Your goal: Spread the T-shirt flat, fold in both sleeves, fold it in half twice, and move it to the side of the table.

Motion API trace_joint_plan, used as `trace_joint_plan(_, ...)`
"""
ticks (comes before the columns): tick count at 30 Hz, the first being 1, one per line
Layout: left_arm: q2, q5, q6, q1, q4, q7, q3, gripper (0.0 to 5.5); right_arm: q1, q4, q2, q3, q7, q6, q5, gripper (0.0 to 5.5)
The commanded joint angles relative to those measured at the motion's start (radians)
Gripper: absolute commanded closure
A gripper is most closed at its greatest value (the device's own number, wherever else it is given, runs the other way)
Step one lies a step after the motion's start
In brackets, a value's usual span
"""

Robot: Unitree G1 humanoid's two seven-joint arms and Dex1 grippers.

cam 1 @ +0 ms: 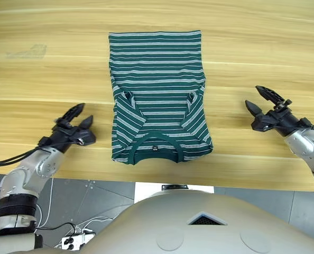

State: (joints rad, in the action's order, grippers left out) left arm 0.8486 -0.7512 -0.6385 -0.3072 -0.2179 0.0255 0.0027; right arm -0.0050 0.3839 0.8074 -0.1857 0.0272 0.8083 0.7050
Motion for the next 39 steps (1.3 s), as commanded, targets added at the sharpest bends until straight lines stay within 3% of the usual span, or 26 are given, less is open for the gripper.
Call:
trace_joint_plan(1,0.064,0.069,0.017,-0.121,0.157,-0.145,0.005,2.74,0.019,-0.089,0.073,-0.058,-0.133,0.084,-0.054,2.63)
trace_joint_plan(6,0.156,0.167,-0.020,-0.132,0.366,-0.337,-0.005,2.74,0.150,-0.255,0.222,-0.079,-0.358,0.103,-0.220,2.63)
trace_joint_plan(13,0.198,0.214,-0.037,-0.094,0.406,-0.466,-0.019,2.74,0.214,-0.311,0.241,-0.082,-0.453,0.100,-0.283,2.63)
trace_joint_plan(17,0.211,0.222,-0.058,-0.107,0.417,-0.520,-0.034,2.74,0.220,-0.353,0.221,-0.103,-0.505,0.092,-0.306,2.63)
trace_joint_plan(24,0.252,0.219,-0.065,-0.258,0.415,-0.544,0.089,2.74,0.211,-0.395,0.172,-0.143,-0.565,0.075,-0.334,2.63)
trace_joint_plan(32,0.256,0.216,-0.093,-0.224,0.399,-0.603,0.034,2.74,0.212,-0.422,0.107,-0.151,-0.569,0.057,-0.326,2.63)
trace_joint_plan(39,0.195,0.212,-0.088,-0.123,0.360,-0.622,-0.092,2.74,0.197,-0.401,0.096,-0.159,-0.572,0.076,-0.323,2.63)
